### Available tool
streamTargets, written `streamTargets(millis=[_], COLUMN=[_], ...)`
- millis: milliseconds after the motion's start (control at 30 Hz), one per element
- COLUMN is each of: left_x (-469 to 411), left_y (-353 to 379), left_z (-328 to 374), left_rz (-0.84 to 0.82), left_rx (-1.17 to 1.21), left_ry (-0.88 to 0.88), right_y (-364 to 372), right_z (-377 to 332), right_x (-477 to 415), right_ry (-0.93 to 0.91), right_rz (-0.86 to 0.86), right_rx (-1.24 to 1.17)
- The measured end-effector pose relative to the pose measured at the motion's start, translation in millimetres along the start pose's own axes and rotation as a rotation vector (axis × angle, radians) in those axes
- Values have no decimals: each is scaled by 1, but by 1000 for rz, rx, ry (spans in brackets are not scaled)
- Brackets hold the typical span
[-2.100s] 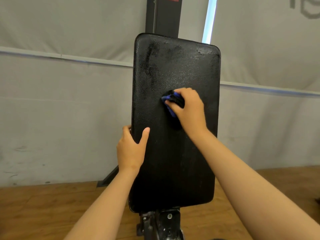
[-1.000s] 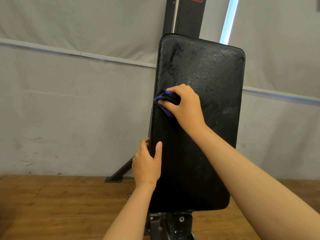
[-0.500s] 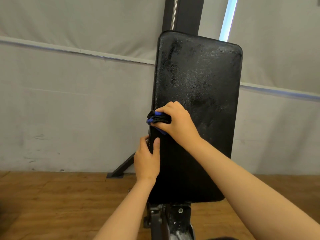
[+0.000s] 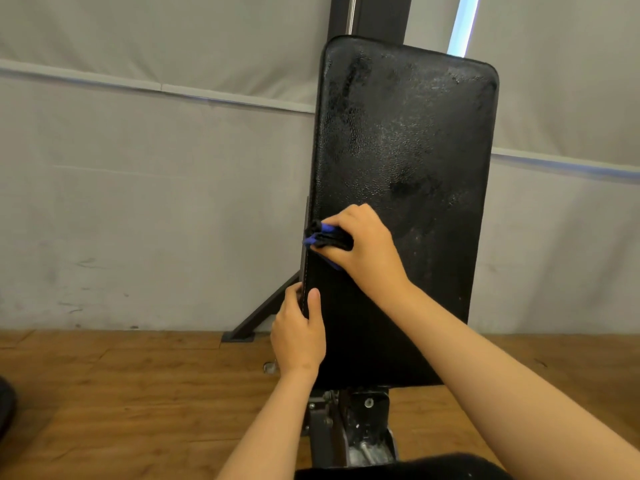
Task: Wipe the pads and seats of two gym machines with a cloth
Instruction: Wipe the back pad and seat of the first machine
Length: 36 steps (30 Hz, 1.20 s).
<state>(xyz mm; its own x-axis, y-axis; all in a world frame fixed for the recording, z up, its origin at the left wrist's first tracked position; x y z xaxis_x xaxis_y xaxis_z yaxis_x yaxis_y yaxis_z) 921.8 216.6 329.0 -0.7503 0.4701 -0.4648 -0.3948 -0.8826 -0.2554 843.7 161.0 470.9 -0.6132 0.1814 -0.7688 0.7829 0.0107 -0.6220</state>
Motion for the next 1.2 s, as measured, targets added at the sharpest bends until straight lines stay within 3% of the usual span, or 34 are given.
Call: streamTargets(millis=[167,400,700,1067,1200], left_x=[1,2,1,-1,-2], left_y=[1,-1,-1,1,1], left_z=[-4,1,-2,-6,-6], left_rz=[-1,4,-12,-12,-7], left_rx=[-16,-18,-34,-14,-15], left_ry=[-6,3,13,32,36], right_y=[-4,-52,0,-82,-72], right_z=[18,46,29,96,95], right_x=[23,-1,71,35,52], right_ry=[0,218,163,375,407], right_rz=[-63,320,-98,455,461], right_rx=[32,38,83,123,90])
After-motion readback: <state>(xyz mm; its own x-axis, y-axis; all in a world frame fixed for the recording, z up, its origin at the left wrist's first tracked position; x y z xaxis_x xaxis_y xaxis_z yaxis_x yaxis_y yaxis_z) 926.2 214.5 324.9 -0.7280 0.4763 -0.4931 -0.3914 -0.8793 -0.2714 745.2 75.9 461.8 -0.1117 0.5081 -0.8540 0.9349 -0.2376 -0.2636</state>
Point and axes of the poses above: each hand's wrist, its own x-axis away from the middle knuckle, its own y-axis out of the palm, z = x × y, the point moved 4 cm from there along -x, towards the middle knuckle, and after that the axes turned 6 degrees about -z, right-handed, at the moved point
